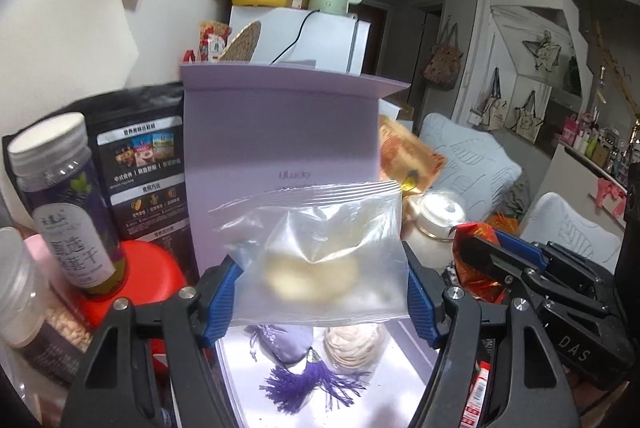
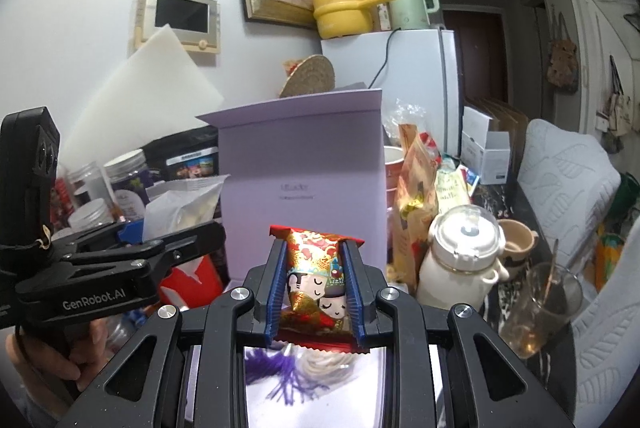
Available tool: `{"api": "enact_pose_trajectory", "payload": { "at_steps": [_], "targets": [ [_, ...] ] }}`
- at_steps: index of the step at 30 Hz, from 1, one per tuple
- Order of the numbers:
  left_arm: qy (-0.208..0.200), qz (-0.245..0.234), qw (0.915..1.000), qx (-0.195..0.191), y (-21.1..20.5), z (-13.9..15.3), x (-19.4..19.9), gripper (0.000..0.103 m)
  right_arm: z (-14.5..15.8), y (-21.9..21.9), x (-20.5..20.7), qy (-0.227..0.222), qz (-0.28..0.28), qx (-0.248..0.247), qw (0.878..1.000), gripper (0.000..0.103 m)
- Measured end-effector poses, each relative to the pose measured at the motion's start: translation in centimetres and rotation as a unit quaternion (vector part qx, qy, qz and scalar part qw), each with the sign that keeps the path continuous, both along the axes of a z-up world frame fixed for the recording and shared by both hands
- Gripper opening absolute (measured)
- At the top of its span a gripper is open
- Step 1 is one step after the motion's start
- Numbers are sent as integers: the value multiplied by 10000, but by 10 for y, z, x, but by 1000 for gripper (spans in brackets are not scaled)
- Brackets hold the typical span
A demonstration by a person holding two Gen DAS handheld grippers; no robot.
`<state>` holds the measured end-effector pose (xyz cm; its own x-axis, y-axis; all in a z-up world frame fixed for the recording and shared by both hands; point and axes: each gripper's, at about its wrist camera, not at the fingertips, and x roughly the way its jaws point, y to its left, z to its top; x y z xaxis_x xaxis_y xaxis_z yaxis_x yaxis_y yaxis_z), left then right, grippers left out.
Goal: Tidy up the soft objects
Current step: 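Lift the zip bag and red snack packet with both grippers over the lavender box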
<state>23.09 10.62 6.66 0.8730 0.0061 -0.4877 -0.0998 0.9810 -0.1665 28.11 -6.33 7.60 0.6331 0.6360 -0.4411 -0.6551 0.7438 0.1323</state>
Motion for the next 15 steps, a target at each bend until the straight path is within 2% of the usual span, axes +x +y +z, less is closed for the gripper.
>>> {"api": "enact_pose_trajectory", "payload": {
  "at_steps": [4, 15],
  "targets": [
    [207, -89, 9997, -31, 1, -12, 16, 71, -15, 5, 17, 173, -82, -83, 9998, 27],
    [812, 174, 9960, 339, -5, -52, 50, 71, -55, 11, 48, 692, -156, -392, 9967, 27]
  ]
}}
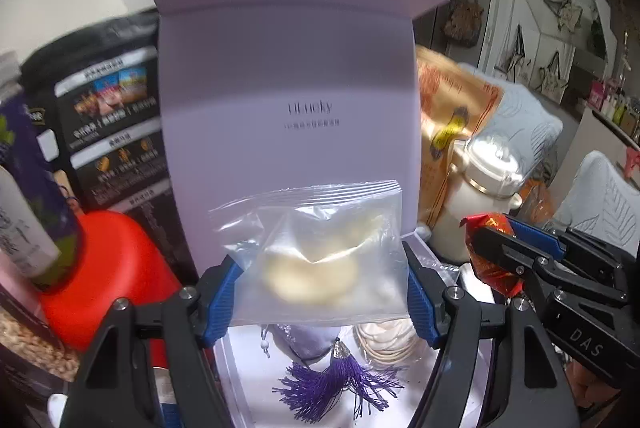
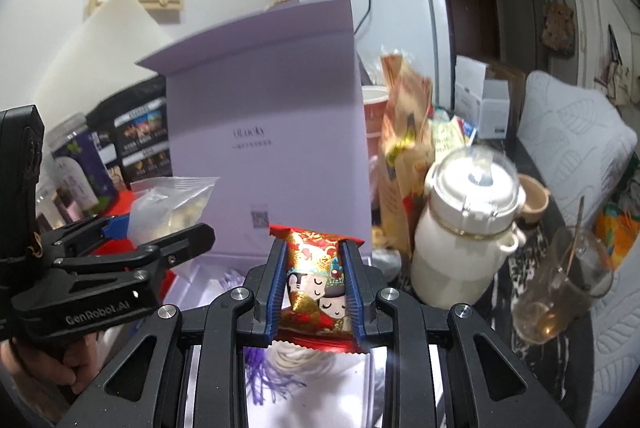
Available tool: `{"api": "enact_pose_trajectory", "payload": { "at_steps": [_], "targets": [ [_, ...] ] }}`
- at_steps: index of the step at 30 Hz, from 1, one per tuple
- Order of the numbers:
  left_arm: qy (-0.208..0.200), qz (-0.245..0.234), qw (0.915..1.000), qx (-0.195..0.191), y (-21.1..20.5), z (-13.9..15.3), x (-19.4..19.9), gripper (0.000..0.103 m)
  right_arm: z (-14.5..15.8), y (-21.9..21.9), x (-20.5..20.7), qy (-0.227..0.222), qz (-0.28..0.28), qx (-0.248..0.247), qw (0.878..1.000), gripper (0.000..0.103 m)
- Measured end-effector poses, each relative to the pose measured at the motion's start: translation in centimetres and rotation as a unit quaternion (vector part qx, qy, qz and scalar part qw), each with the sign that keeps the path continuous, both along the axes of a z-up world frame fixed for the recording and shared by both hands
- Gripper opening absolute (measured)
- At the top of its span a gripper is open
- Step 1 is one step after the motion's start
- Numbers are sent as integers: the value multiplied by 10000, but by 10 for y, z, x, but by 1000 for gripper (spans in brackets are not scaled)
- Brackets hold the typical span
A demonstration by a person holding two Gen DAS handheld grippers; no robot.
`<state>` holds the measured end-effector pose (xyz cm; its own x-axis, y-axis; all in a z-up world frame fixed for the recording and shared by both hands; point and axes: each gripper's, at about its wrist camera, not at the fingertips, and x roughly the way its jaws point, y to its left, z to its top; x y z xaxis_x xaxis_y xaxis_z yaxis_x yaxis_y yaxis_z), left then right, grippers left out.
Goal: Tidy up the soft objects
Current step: 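Lift the zip bag and red snack packet with both grippers over the lavender box, then open both grippers to drop the zip bag and snack packet into the box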
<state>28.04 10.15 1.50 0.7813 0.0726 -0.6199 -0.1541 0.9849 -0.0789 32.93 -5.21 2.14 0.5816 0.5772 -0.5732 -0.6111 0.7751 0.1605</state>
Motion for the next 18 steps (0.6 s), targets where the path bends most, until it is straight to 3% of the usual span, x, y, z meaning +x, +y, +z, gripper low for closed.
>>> {"api": "enact_pose_trajectory", "payload": {
  "at_steps": [18],
  "targets": [
    [754, -13, 9971, 131, -9, -41, 32, 71, -31, 12, 16, 545, 136, -78, 9984, 27]
  ]
}}
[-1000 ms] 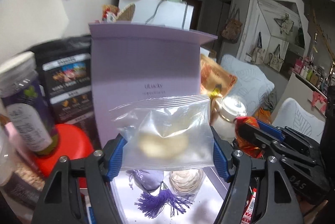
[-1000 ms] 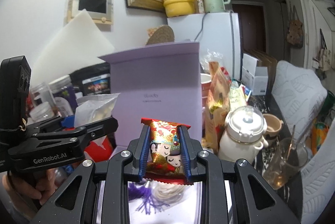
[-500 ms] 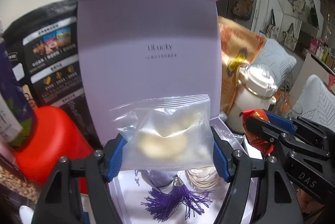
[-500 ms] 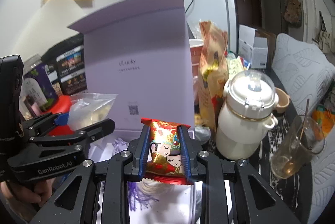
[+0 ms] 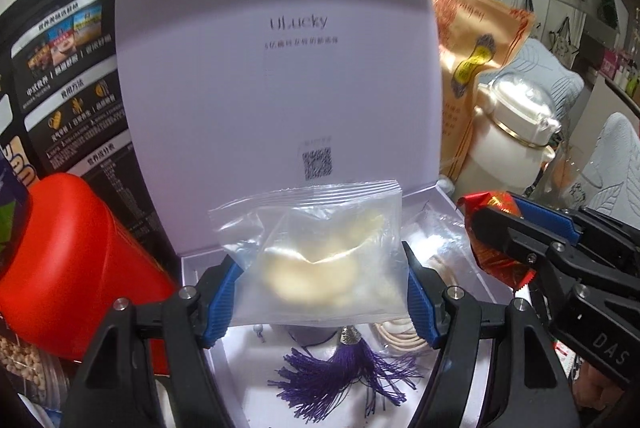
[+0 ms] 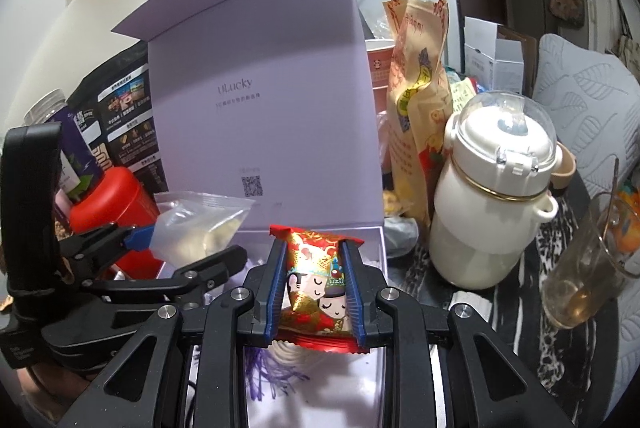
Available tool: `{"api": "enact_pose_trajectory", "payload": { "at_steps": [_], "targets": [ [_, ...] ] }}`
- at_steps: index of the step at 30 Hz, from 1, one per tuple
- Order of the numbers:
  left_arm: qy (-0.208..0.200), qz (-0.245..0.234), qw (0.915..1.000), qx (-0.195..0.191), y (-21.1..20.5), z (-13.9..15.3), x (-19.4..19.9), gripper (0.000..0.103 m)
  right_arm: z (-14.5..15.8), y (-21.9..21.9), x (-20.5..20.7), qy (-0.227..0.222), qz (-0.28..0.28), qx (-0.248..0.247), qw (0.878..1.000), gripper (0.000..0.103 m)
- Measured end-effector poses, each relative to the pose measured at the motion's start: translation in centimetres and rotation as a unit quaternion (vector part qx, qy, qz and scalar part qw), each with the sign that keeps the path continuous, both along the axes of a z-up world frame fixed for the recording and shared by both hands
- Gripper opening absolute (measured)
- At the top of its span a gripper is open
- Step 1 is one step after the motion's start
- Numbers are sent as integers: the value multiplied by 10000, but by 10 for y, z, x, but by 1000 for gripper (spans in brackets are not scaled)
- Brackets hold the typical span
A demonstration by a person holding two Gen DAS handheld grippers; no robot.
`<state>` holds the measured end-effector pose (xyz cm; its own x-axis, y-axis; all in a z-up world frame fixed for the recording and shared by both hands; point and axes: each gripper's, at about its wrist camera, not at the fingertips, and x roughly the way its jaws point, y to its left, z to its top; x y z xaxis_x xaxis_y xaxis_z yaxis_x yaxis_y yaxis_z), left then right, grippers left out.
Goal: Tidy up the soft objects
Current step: 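Open both grippers to drop the zip bag and snack packet into the box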
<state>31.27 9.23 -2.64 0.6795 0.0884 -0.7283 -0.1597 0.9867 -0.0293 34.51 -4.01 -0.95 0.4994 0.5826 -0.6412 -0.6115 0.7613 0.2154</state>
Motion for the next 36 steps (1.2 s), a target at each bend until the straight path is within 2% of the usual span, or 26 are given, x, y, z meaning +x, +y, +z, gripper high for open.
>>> {"api": "enact_pose_trajectory", "payload": {
  "at_steps": [4, 8, 17, 21, 27, 31, 36],
  "targets": [
    [232, 23, 9997, 41, -1, -13, 10, 71, -8, 5, 3, 102, -27, -53, 9999, 27],
    [411, 87, 9991, 4, 2, -25, 19, 71, -20, 11, 9, 391, -51, -89, 9992, 27],
    [847, 190, 9960, -199, 15, -45, 32, 71, -39, 15, 17, 541, -210, -414, 9975, 27],
    [906, 230, 9955, -156, 14, -48, 36, 72, -46, 14, 22, 766, -224, -471, 9957, 28],
    [1040, 212, 9943, -144, 9, -48, 36, 72, -49, 11, 28, 872, -265, -513, 9945, 28],
    [1052, 218, 9941, -166, 6, -44, 40, 73, -42, 6, 27, 810, -286, -492, 9951, 40],
    [857, 151, 9960, -179, 3, -31, 34, 76, -27, -2, 25, 775, -281, -334, 9960, 42]
  ]
}}
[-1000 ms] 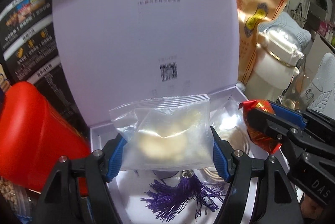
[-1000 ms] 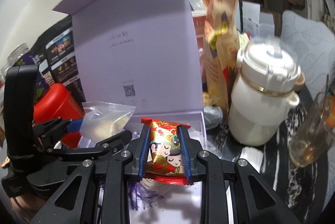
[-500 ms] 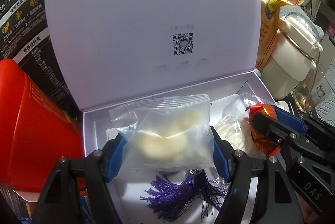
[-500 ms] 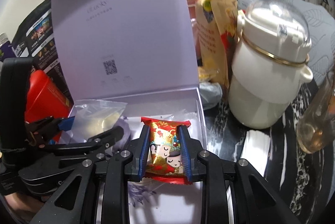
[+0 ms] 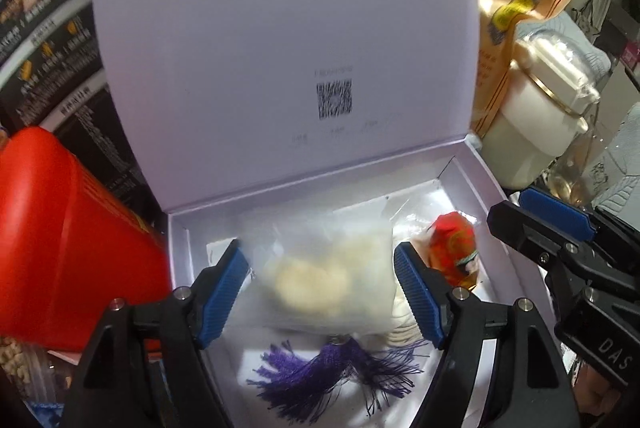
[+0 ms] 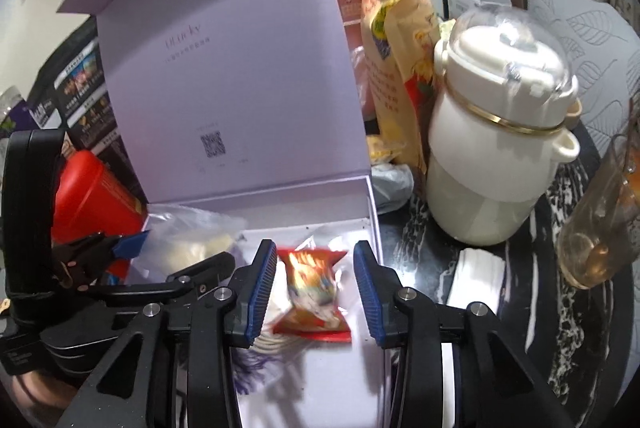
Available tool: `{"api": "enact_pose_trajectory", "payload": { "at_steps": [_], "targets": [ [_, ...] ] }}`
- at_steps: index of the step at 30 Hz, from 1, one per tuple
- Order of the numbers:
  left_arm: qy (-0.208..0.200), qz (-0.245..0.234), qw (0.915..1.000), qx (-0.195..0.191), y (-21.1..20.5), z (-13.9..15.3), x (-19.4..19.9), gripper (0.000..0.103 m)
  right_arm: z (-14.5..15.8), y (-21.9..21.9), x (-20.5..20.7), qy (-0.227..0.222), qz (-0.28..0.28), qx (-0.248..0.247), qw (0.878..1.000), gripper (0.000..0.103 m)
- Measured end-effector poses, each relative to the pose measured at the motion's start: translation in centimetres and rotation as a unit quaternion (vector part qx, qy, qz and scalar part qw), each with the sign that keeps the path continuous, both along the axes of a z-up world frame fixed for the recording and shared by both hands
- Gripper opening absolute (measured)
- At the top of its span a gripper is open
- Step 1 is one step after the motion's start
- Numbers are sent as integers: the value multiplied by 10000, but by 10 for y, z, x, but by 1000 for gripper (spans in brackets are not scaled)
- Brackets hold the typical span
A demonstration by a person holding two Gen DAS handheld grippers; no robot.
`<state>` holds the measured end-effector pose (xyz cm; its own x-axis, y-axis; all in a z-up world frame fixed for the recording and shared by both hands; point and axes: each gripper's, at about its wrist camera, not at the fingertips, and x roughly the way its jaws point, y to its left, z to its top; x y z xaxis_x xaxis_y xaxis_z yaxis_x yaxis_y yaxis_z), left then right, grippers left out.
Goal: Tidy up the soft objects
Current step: 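Open both grippers to drop the zip bag and snack packet into the box, then withdraw both tools from the box toward the pile of snack packets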
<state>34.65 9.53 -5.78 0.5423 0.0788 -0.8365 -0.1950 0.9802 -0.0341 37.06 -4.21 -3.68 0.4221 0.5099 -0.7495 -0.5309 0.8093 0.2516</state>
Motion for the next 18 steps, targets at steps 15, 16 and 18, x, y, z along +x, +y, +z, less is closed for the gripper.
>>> {"api": "enact_pose_trajectory", "payload": {
  "at_steps": [15, 16, 18],
  "targets": [
    [-624, 38, 9980, 124, -12, 42, -41, 87, 41, -19, -19, -445, -221, 97, 9987, 46],
    [-646, 41, 9978, 124, -11, 46, -44, 87, 44, -19, -20, -477, -226, 87, 9986, 46],
    [-738, 37, 9972, 62, -8, 56, -53, 87, 52, -21, -24, -578, -241, 83, 9980, 46]
  ]
}}
